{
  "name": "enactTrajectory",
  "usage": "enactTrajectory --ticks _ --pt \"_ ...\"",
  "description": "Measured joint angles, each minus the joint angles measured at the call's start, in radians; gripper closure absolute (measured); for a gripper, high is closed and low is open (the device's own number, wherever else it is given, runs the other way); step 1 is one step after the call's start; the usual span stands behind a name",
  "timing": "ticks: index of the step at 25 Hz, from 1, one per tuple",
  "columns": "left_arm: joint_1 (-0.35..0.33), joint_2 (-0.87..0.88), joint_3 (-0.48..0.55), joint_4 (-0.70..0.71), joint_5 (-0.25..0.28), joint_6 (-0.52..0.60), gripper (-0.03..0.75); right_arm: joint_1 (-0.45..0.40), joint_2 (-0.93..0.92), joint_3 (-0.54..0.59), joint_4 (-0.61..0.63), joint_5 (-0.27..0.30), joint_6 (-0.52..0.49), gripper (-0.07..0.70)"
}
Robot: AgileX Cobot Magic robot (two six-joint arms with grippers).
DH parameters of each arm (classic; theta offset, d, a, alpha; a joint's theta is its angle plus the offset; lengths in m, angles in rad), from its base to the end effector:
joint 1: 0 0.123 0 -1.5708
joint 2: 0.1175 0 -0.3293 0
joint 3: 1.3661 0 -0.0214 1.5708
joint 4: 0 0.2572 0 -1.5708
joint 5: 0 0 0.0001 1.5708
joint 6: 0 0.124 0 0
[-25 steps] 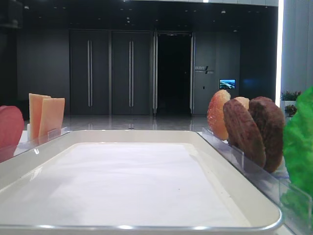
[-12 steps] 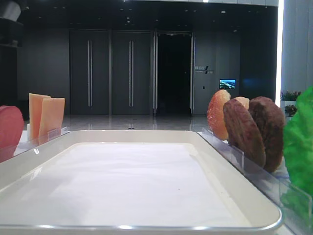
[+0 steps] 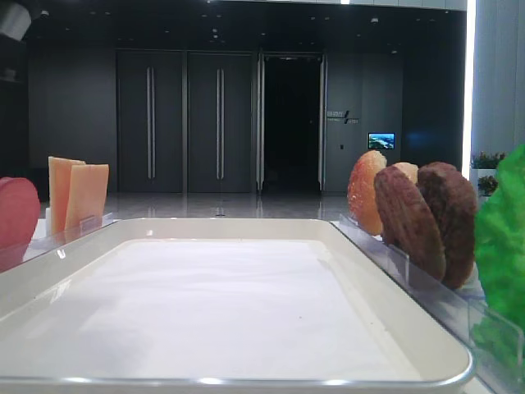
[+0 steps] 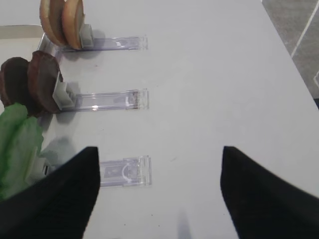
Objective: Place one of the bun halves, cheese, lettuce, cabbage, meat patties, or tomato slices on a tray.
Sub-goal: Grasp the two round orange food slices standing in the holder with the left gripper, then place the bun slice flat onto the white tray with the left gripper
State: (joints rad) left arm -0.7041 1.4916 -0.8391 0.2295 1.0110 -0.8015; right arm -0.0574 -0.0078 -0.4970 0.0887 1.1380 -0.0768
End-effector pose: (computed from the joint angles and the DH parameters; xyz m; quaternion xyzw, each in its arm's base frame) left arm 0.1999 -0.1384 0.2107 0.0126 0.9952 0.0725 0.0642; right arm -0.0196 0.0111 0.2562 -0.0120 0.8706 0.0113 0.4916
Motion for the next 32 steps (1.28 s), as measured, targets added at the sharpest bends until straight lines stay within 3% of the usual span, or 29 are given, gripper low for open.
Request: enactTrajectory --ticks 5,12,18,25,32 --pt "0.000 0.000 -0.001 -0.005 0.005 0.011 0.566 0.000 0.000 0.000 0.000 0.000 0.000 0.118" --pt "-0.034 -0.066 -0.056 -0.033 0.052 0.046 0.566 0.000 0.000 0.000 0.000 0.000 0.000 0.118" --pt "-0.049 -0.187 -0.075 -0.074 0.023 0.047 0.568 0.000 0.000 0.000 0.000 0.000 0.000 0.118" --pt "-0.049 -0.274 -0.075 -0.150 -0.071 0.050 0.568 0.000 0.000 0.000 0.000 0.000 0.000 0.118" --pt "-0.049 -0.274 0.004 -0.291 -0.283 0.133 0.568 0.000 0.000 0.000 0.000 0.000 0.000 0.118"
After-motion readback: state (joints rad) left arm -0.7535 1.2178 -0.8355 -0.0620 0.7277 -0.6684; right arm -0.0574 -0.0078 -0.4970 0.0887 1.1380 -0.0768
